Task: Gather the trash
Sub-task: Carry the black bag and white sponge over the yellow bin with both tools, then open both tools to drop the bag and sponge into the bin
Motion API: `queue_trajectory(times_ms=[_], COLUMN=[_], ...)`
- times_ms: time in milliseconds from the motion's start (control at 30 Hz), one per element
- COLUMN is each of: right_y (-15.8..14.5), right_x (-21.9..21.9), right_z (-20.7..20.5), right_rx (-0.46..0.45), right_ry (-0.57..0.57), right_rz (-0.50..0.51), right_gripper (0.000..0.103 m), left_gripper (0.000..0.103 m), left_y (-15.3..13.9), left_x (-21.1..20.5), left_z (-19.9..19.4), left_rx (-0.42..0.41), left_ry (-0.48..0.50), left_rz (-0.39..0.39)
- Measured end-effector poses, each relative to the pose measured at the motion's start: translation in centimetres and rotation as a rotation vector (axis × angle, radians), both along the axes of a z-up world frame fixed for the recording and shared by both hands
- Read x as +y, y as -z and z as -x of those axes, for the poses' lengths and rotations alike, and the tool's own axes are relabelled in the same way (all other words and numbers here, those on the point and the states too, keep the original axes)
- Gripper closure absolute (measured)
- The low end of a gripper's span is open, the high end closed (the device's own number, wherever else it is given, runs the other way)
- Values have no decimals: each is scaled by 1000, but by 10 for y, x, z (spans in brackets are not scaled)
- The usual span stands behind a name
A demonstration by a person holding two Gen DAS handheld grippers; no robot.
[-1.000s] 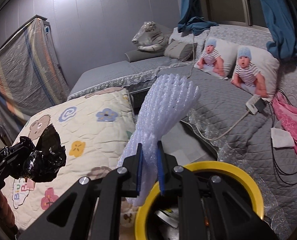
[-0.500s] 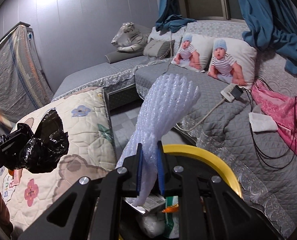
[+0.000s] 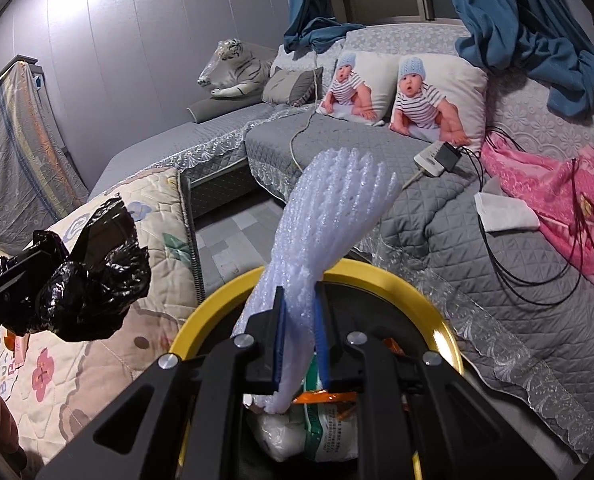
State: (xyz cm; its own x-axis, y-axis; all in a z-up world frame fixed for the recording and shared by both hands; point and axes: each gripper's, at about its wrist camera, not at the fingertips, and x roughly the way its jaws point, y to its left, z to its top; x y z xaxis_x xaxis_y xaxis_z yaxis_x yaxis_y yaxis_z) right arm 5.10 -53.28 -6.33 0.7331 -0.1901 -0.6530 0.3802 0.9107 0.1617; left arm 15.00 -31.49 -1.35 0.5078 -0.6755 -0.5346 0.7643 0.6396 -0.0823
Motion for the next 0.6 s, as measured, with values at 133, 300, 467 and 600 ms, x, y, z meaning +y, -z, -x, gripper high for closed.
queue_trajectory(times_ms=[133, 300, 467, 600], right_y=[7, 18, 27, 33], right_x=[-4, -8, -12, -13], right_z=[4, 8, 10, 10], right_rx=[12, 36, 60, 81], right_ry=[17, 28, 34, 34], right_rz=[5, 2, 2, 8], right_gripper=[91, 91, 91, 91], left_gripper=[76, 76, 76, 76], left_y=[4, 10, 14, 18], left_x=[-9, -20, -27, -31], left_z=[-1, -1, -4, -7], left_rx=[7, 17, 20, 31], left_ry=[11, 21, 29, 37], left_rz=[-6, -17, -25, -31])
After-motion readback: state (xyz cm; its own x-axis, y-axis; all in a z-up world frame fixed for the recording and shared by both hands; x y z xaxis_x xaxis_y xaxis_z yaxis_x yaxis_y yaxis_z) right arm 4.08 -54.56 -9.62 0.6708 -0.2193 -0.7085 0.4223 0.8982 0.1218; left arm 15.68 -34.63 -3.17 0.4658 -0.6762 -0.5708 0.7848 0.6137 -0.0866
